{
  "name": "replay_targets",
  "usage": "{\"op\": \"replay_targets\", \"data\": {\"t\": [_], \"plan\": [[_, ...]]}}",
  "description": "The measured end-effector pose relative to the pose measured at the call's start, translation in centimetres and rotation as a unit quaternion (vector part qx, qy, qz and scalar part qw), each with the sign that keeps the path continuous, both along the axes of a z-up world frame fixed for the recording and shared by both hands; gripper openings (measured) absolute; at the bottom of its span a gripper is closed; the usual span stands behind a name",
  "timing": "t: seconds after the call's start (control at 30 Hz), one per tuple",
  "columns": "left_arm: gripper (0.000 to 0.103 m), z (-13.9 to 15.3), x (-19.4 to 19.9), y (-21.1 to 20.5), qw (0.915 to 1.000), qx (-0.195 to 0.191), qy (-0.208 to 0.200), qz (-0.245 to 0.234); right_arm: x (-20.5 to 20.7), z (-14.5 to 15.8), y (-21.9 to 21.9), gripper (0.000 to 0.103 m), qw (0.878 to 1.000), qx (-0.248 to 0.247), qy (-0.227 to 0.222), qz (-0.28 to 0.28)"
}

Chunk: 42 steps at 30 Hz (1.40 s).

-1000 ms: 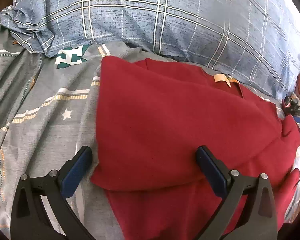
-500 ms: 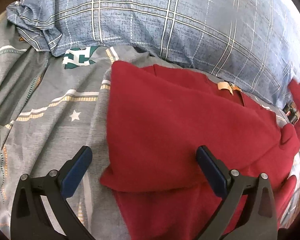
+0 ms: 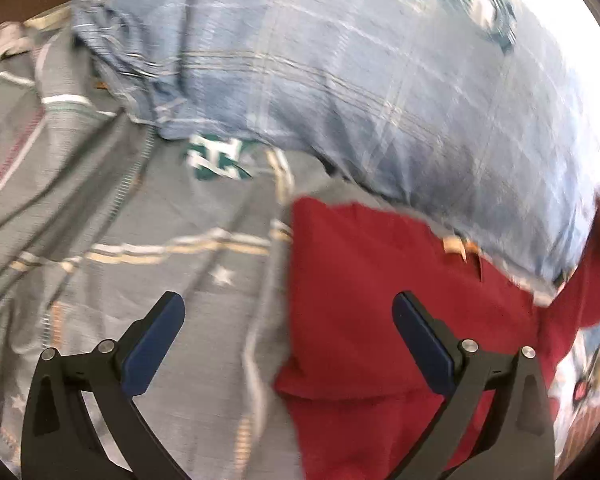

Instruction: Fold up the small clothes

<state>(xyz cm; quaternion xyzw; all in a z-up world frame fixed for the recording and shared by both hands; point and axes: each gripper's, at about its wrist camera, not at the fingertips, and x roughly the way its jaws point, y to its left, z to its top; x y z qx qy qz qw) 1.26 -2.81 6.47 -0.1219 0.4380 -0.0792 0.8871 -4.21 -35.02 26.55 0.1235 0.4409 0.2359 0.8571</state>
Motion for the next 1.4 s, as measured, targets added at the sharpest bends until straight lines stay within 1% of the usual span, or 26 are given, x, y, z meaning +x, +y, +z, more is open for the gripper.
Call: {"op": "replay_targets", "data": {"t": [0.03, 0.1, 0.13, 0.2, 0.23, 0.27, 0.3, 0.33, 0.37, 0.4, 0.43, 0.47, 0.57, 0.63, 0.7, 0.77, 0.87, 0.93, 1.0, 1.03, 1.1, 1.17, 1.3, 1.33, 1.37, 1.4], "plan": [[0.103, 0.1, 0.0, 0.6, 1.0, -0.004, -0.002, 0.007, 0.9, -0.9, 1.8, 0.004, 1.0, 0.002, 0.016, 0.022], [0.103, 0.4, 0.2, 1.7, 0.9996, -0.012, -0.006, 0.024, 2.1, -2.7, 3.7, 0.004, 0.998, -0.005, 0.039, 0.048], [0.103, 0.5, 0.2, 2.1, 0.9994, -0.015, -0.007, 0.03, 3.2, -4.3, 5.2, 0.004, 0.996, -0.012, 0.056, 0.066], [0.103, 0.7, 0.4, 2.5, 0.9991, -0.019, -0.011, 0.035, 4.7, -6.9, 6.7, 0.004, 0.992, -0.009, 0.088, 0.085], [0.103, 0.7, 0.5, 2.4, 0.9992, -0.018, -0.012, 0.035, 5.8, -8.9, 7.3, 0.004, 0.988, -0.004, 0.114, 0.102], [0.103, 0.6, 0.5, 2.3, 0.9993, -0.016, -0.012, 0.033, 6.6, -10.2, 8.0, 0.005, 0.986, -0.009, 0.128, 0.107], [0.103, 0.6, 0.6, 2.2, 0.9994, -0.014, -0.012, 0.03, 7.1, -11.4, 8.4, 0.011, 0.985, -0.02, 0.139, 0.102], [0.103, 0.6, 0.7, 1.9, 0.9995, -0.012, -0.012, 0.024, 8.1, -12.8, 8.2, 0.015, 0.984, -0.032, 0.155, 0.077], [0.103, 0.6, 0.7, 1.9, 0.9996, -0.013, -0.013, 0.019, 8.9, -13.6, 8.0, 0.019, 0.984, -0.029, 0.164, 0.057], [0.103, 0.6, 0.8, 1.6, 0.9997, -0.015, -0.014, 0.011, 9.4, -14.1, 7.4, 0.033, 0.985, -0.024, 0.17, 0.034], [0.103, 0.7, 0.8, 1.5, 0.9997, -0.016, -0.015, 0.006, 9.7, -14.3, 6.5, 0.045, 0.986, -0.009, 0.169, 0.003], [0.103, 0.8, 0.7, 1.4, 0.9997, -0.019, -0.016, 0.0, 9.6, -14.2, 5.8, 0.049, 0.987, -0.001, 0.161, -0.014], [0.103, 1.0, 0.5, 0.5, 0.9992, -0.021, -0.022, -0.027, 8.0, -12.5, 3.7, 0.05, 0.991, 0.006, 0.13, -0.034], [0.103, 0.9, 0.3, -0.6, 0.9985, -0.013, -0.025, -0.048, 6.4, -11.2, 2.4, 0.057, 0.993, -0.009, 0.105, -0.051], [0.103, 0.6, 0.1, -1.8, 0.9976, -0.006, -0.026, -0.064, 5.0, -10.1, 1.0, 0.06, 0.994, -0.019, 0.091, -0.064], [0.103, 0.5, -0.2, -2.5, 0.9964, -0.006, -0.024, -0.081, 4.1, -9.3, -0.3, 0.06, 0.994, -0.015, 0.085, -0.062], [0.103, 1.0, -1.1, -3.4, 0.9912, -0.005, -0.028, -0.129, 1.8, -8.2, -1.8, 0.068, 0.995, -0.025, 0.071, -0.059], [0.103, 1.6, -2.0, -3.7, 0.9868, 0.016, -0.04, -0.156, 0.2, -8.0, -2.2, 0.07, 0.996, -0.031, 0.066, -0.054], [0.103, 1.8, -2.8, -3.8, 0.9831, 0.041, -0.043, -0.173, -1.4, -9.1, -2.2, 0.07, 0.995, -0.018, 0.088, -0.045], [0.103, 1.8, -3.0, -3.9, 0.9819, 0.045, -0.041, -0.179, -1.8, -9.7, -1.9, 0.07, 0.994, -0.014, 0.097, -0.043], [0.103, 1.5, -3.3, -3.9, 0.981, 0.039, -0.029, -0.188, -2.5, -11.7, -1.3, 0.07, 0.992, 0.013, 0.123, -0.036], [0.103, 1.1, -3.0, -3.8, 0.9829, 0.024, -0.014, -0.182, -2.6, -13.9, 0.0, 0.07, 0.986, 0.045, 0.155, -0.031], [0.103, 0.7, -1.8, -2.5, 0.9908, 0.019, -0.005, -0.134, -1.5, -16.8, 3.2, 0.07, 0.979, 0.098, 0.179, -0.021], [0.103, 0.6, -1.5, -2.1, 0.9919, 0.018, -0.004, -0.126, -1.0, -17.6, 3.8, 0.067, 0.976, 0.109, 0.188, -0.025], [0.103, 0.6, -1.3, -1.6, 0.9932, 0.017, -0.004, -0.115, -0.3, -18.3, 4.2, 0.066, 0.972, 0.12, 0.195, -0.044], [0.103, 0.8, -1.2, -1.1, 0.9945, 0.014, -0.005, -0.104, 0.1, -18.7, 4.2, 0.055, 0.971, 0.121, 0.196, -0.06]]}}
